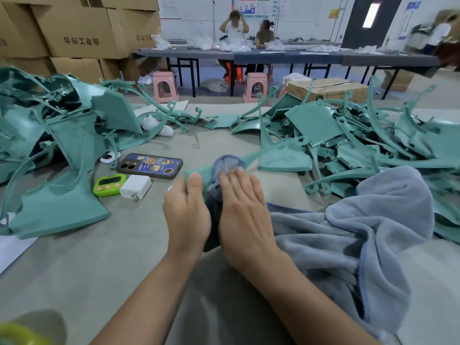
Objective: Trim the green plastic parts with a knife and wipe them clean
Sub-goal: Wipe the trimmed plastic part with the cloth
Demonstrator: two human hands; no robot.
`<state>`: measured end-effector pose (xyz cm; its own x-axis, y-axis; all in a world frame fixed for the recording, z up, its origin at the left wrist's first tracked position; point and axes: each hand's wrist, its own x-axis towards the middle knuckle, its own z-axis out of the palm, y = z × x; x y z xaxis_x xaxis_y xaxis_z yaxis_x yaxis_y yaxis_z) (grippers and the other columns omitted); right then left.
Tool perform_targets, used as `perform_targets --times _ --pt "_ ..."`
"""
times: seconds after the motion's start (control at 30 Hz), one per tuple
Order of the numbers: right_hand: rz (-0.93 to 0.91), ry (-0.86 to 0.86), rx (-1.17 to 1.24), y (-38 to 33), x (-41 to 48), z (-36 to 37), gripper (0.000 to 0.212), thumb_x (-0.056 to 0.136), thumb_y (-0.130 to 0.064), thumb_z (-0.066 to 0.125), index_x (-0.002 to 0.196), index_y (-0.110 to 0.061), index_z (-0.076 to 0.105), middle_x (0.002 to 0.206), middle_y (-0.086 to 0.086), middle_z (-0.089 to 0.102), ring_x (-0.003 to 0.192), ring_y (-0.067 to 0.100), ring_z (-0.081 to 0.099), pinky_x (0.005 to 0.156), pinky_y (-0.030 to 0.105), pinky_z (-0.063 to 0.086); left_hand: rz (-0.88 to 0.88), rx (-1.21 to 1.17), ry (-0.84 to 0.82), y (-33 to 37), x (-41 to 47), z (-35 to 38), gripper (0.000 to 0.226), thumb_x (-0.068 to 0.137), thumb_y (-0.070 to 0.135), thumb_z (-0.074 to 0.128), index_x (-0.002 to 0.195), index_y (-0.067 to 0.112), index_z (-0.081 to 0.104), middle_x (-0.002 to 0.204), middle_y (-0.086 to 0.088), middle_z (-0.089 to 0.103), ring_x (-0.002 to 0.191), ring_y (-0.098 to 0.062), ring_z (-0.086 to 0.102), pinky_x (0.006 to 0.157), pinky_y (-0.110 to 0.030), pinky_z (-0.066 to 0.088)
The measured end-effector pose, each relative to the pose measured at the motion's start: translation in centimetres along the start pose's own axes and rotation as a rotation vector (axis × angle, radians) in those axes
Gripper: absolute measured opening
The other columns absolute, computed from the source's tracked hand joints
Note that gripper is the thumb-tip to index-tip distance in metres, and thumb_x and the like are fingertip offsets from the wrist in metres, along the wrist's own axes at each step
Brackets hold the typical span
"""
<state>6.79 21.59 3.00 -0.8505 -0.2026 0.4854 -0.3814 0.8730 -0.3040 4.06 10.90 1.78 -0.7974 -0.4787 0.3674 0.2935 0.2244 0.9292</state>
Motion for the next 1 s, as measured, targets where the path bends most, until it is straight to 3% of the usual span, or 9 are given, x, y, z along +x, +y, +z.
perform_targets --times 0.23,0.47,0.57,0.63,0.7,0.77,0.87,0.93,1.0 --pt "0.259 0.015 -0.147 3.9 2.2 -0.8 0.062 0.106 -0.024 0.031 0.163 -0.010 0.009 0.171 0.010 0.004 0.158 0.023 -0.006 0.123 0.035 -0.015 0.453 0.251 -0.089 1.2 -1.8 0.1 0.041 0.103 0.026 0.046 0.067 0.036 0.028 0.058 0.012 0.046 0.061 0.006 0.043 0.059 -0.004 0.033" --pt "0.511 0.042 -0.241 10.3 3.3 -2.2 0.035 0.096 -0.018 0.043 0.129 -0.013 0.053 0.139 0.006 0.053 0.134 0.026 0.037 0.116 0.040 0.022 0.675 0.336 -0.134 0.6 -1.2 -1.0 0.030 0.106 0.030 0.043 0.083 0.039 0.027 0.065 0.022 0.050 0.060 0.010 0.044 0.057 -0.002 0.031" --pt "0.638 0.050 -0.148 12.3 3.4 -2.1 0.032 0.098 -0.019 0.042 0.125 -0.013 0.058 0.129 0.009 0.061 0.129 0.029 0.045 0.110 0.042 0.029 0.492 0.323 -0.081 0.5 -0.2 -1.4 0.034 0.103 0.039 0.041 0.072 0.026 0.036 0.055 0.006 0.040 0.058 -0.008 0.041 0.053 -0.021 0.031" --pt "0.711 0.210 -0.007 12.8 3.1 -2.0 0.027 0.101 -0.020 0.040 0.109 -0.013 0.065 0.107 0.011 0.068 0.108 0.034 0.058 0.089 0.040 0.043 0.214 0.198 0.032 0.8 0.9 -1.5 0.036 0.099 0.042 0.043 0.073 0.018 0.051 0.060 0.005 0.050 0.060 -0.011 0.043 0.057 -0.032 0.037" --pt "0.823 0.448 0.304 12.4 2.7 -2.3 0.033 0.104 -0.024 0.042 0.078 -0.017 0.061 0.077 0.004 0.064 0.077 0.028 0.059 0.060 0.033 0.039 -0.116 -0.024 0.117 1.1 2.1 -1.6 0.036 0.095 0.040 0.049 0.072 0.015 0.060 0.062 0.007 0.062 0.059 -0.012 0.055 0.053 -0.028 0.046" --pt "0.911 0.543 0.702 12.0 2.7 -3.5 0.039 0.103 -0.022 0.051 0.065 -0.016 0.051 0.063 -0.002 0.055 0.063 0.021 0.050 0.056 0.030 0.037 -0.404 -0.248 0.101 1.1 2.5 -1.4 0.035 0.096 0.031 0.056 0.068 0.014 0.067 0.059 0.009 0.068 0.051 -0.010 0.063 0.043 -0.020 0.048" --pt "0.969 0.418 1.333 10.0 2.7 -4.9 0.024 0.099 -0.017 0.059 0.076 -0.015 0.064 0.068 0.001 0.067 0.066 0.019 0.065 0.061 0.030 0.053 -0.571 -0.276 -0.024 1.1 1.5 0.0 0.028 0.088 0.030 0.063 0.065 0.016 0.069 0.063 0.004 0.068 0.055 -0.017 0.064 0.052 -0.028 0.051" --pt "0.954 0.219 1.553 8.7 2.8 -5.0 0.017 0.101 -0.022 0.059 0.098 -0.009 0.070 0.089 0.005 0.075 0.081 0.020 0.072 0.069 0.034 0.058 -0.514 -0.173 -0.099 0.6 0.6 0.9 0.028 0.085 0.026 0.061 0.058 0.020 0.058 0.059 0.006 0.056 0.061 -0.020 0.052 0.059 -0.032 0.044" --pt "0.995 0.106 1.678 7.6 2.6 -5.1 0.034 0.104 -0.033 0.055 0.115 -0.004 0.069 0.109 0.009 0.076 0.097 0.019 0.073 0.074 0.032 0.056 -0.394 -0.008 -0.090 0.1 0.0 1.3 0.032 0.087 0.023 0.058 0.055 0.024 0.056 0.055 0.014 0.043 0.067 -0.021 0.043 0.062 -0.033 0.037"
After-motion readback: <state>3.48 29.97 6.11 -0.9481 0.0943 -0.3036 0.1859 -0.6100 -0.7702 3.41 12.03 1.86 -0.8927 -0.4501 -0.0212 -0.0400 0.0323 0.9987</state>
